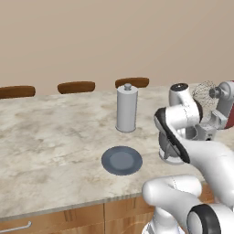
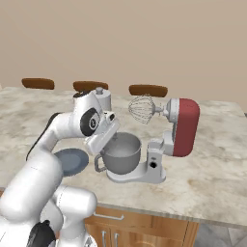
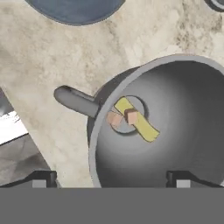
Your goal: Add butter and sugar cubes to the stand mixer bowl and then turn on the stand mixer to begin making frosting.
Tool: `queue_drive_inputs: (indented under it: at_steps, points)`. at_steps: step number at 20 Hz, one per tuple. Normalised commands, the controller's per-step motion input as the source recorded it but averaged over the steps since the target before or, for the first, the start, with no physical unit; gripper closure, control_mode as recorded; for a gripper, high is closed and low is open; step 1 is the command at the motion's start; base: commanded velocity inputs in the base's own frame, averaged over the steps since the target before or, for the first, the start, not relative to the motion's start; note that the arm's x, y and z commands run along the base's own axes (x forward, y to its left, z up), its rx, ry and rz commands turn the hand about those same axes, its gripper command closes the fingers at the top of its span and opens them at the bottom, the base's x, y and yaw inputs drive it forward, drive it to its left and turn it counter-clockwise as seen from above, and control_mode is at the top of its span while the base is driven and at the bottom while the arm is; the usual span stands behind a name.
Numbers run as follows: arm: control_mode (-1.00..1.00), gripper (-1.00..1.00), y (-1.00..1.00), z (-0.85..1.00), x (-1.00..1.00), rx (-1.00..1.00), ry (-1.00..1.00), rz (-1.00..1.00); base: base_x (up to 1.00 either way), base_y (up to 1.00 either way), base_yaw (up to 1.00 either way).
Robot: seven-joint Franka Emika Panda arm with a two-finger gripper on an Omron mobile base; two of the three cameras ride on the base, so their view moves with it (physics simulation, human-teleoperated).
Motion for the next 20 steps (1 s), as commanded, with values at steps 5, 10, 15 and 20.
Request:
queue_drive_inputs:
  at_steps: [5, 10, 15, 20]
  points:
    - [-1.00, -1.00, -0.44, 0.28, -1.00, 0.16, -0.25, -0.08, 0.00, 0.00, 0.00]
    - [-1.00, -1.00, -0.66, 0.24, -0.84, 0.19, -0.24, -0.08, 0.00, 0.00, 0.00]
    - [-1.00, -1.00, -0.91, 0.34, -0.41, 0.22, -0.20, -0.01, 0.00, 0.00, 0.00]
    - [-1.00, -1.00, -0.93, 0.30, -0.04, 0.23, -0.14, 0.00, 0.00, 0.00, 0.00]
